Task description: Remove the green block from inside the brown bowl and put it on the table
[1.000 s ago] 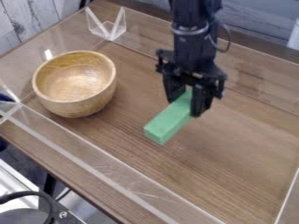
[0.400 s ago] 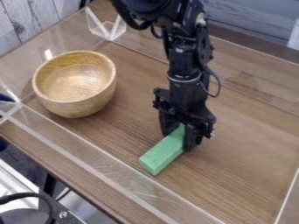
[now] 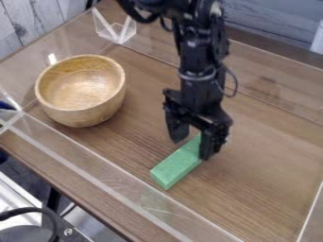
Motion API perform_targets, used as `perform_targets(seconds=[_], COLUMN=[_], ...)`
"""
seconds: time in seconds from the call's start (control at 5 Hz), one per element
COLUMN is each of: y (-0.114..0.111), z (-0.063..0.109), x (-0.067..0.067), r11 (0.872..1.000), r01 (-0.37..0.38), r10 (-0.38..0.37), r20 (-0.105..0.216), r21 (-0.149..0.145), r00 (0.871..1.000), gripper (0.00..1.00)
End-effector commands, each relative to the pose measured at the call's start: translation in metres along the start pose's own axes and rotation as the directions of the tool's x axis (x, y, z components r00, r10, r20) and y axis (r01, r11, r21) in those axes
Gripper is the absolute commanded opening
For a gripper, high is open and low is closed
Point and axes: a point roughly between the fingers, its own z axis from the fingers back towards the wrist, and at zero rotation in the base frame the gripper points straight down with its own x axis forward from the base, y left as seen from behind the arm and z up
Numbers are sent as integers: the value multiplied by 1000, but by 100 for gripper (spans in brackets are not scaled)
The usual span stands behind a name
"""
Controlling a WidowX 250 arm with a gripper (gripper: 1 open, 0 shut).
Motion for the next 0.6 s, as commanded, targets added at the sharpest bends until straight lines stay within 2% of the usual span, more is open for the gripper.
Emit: perform_targets(seconds=[0.0,0.2,0.4], y=[0,1,5], z=[51,63,57], x=[11,10,12], r11=[999,999,999], r01=[-4,-11,-20], r10=[-1,5,14], r20=[125,134,123], r21=[36,47,51], r00=[992,991,992], gripper=[100,100,100])
